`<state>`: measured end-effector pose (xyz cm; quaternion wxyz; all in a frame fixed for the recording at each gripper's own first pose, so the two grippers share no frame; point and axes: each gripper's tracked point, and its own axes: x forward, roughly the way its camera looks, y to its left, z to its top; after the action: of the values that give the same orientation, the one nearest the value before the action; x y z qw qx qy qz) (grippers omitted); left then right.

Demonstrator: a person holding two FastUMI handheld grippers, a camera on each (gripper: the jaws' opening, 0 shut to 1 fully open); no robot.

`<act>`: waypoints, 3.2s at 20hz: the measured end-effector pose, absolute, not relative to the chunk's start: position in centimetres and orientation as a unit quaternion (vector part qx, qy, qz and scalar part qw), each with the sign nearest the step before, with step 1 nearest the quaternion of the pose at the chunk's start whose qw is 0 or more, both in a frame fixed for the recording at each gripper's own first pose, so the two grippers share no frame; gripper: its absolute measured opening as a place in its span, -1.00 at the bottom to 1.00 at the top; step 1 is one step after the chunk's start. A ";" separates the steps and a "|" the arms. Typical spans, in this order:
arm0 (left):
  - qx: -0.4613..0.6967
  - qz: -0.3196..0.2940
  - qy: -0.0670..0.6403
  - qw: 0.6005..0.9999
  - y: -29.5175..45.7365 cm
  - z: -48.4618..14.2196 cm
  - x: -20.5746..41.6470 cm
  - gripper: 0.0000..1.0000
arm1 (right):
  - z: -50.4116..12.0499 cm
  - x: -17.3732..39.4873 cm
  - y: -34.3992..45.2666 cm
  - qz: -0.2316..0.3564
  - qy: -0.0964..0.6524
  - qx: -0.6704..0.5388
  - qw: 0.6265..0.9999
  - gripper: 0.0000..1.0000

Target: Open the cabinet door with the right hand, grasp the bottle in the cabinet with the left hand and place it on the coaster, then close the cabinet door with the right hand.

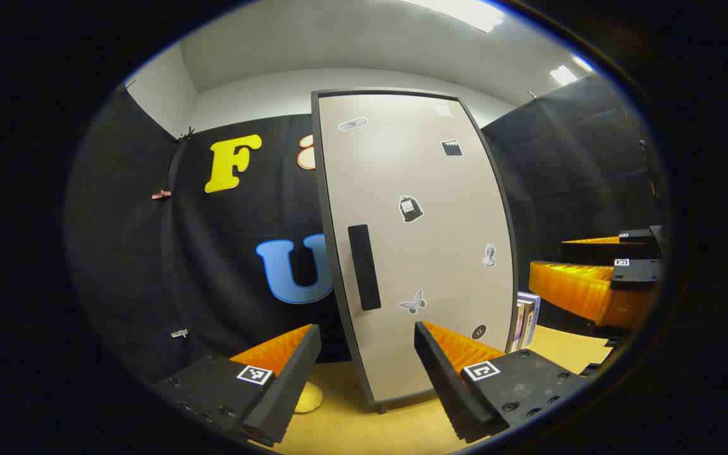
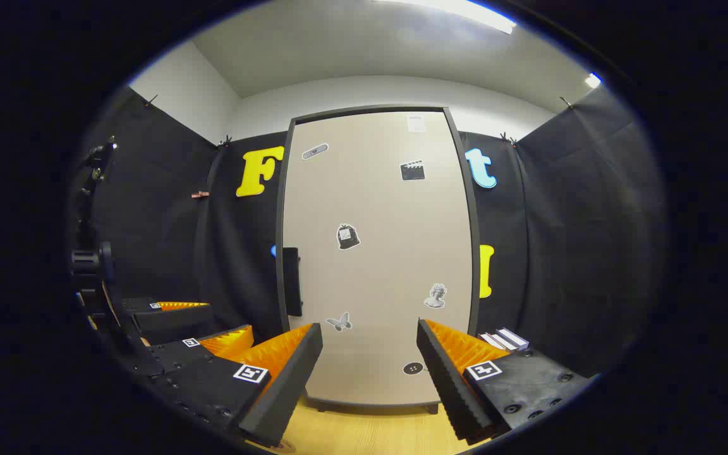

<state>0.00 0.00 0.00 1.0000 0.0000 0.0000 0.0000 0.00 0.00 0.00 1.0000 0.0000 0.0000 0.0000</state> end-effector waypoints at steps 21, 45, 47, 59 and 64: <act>-0.037 0.001 -0.015 0.999 0.0 0.6 -1.0 0.88 | -0.1 0.5 0.1 0.011 -0.013 -0.030 0.999 0.95; -0.049 0.074 0.022 0.996 13.9 -4.7 -1.9 0.88 | -1.3 16.7 12.5 0.049 -0.011 -0.006 0.999 0.95; -0.047 0.084 0.027 0.995 15.5 -5.2 -2.4 0.89 | -1.7 18.6 13.0 0.041 -0.007 0.005 0.999 0.95; -0.047 0.162 0.055 0.984 22.2 -7.3 -5.9 0.89 | -2.5 22.3 13.9 -0.039 -0.014 -0.028 0.999 -0.19; -0.053 0.173 0.055 0.982 22.9 -7.2 -7.5 0.88 | -2.9 22.8 13.9 -0.037 0.004 -0.059 0.998 -0.55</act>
<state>-7.50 22.85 -7.25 0.9820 -0.0533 0.0550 0.1727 22.85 13.93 -2.93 0.9975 -0.0593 0.0036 -0.0372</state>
